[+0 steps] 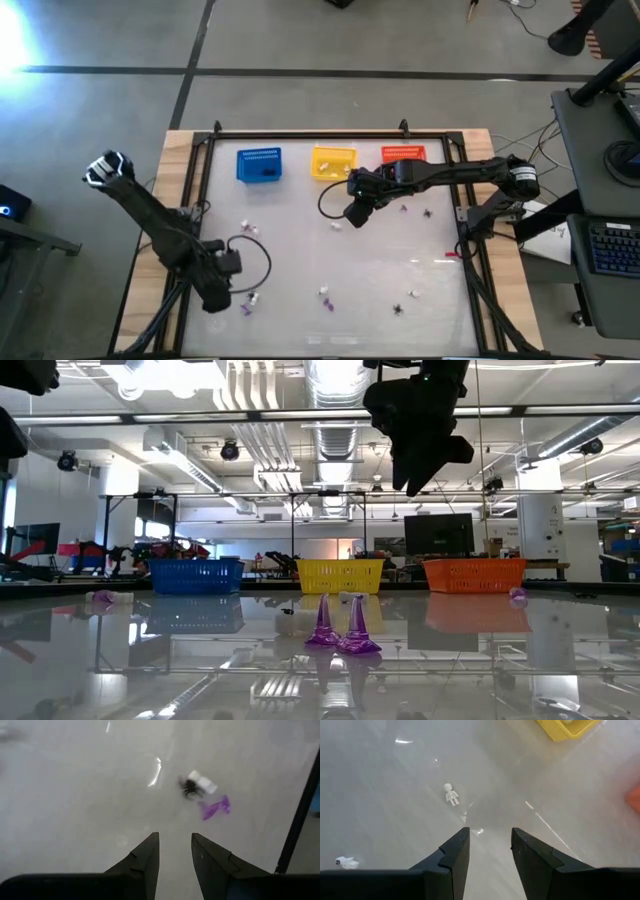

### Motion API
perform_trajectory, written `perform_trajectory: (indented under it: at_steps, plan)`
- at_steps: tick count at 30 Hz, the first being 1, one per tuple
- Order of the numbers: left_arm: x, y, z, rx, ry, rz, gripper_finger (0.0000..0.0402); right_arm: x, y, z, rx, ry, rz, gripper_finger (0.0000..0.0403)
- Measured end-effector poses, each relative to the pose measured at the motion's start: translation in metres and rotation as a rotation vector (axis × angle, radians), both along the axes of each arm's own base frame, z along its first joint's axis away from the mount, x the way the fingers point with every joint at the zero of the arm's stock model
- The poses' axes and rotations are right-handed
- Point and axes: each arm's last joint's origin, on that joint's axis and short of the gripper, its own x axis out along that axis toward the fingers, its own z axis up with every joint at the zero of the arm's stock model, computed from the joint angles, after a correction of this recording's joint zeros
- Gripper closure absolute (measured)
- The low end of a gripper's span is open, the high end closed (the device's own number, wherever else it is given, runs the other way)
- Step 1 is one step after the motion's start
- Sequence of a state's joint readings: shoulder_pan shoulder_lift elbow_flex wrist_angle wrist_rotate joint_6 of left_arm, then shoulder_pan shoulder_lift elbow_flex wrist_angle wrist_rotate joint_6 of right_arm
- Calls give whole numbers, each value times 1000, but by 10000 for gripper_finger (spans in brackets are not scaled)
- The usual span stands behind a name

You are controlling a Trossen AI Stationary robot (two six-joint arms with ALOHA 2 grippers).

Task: Sort Halloween decoration
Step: Put the purple hat toy into the orange bin

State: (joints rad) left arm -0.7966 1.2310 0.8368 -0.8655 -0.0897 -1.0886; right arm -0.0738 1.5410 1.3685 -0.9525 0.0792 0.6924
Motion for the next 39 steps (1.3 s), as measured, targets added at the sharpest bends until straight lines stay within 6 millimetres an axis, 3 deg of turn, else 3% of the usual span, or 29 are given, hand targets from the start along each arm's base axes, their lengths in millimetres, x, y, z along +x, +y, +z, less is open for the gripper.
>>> perform_trajectory:
  at_steps: [16,23,39]
  plan:
    - [22,-24,-34,51,21,-167,306,0,5,0,15,-5,-21,266]
    - [32,-37,-44,-32,1,-185,306,1,10,0,17,-5,-10,266]
    - [32,-49,-74,30,93,-243,306,1,13,0,23,-6,-20,266]
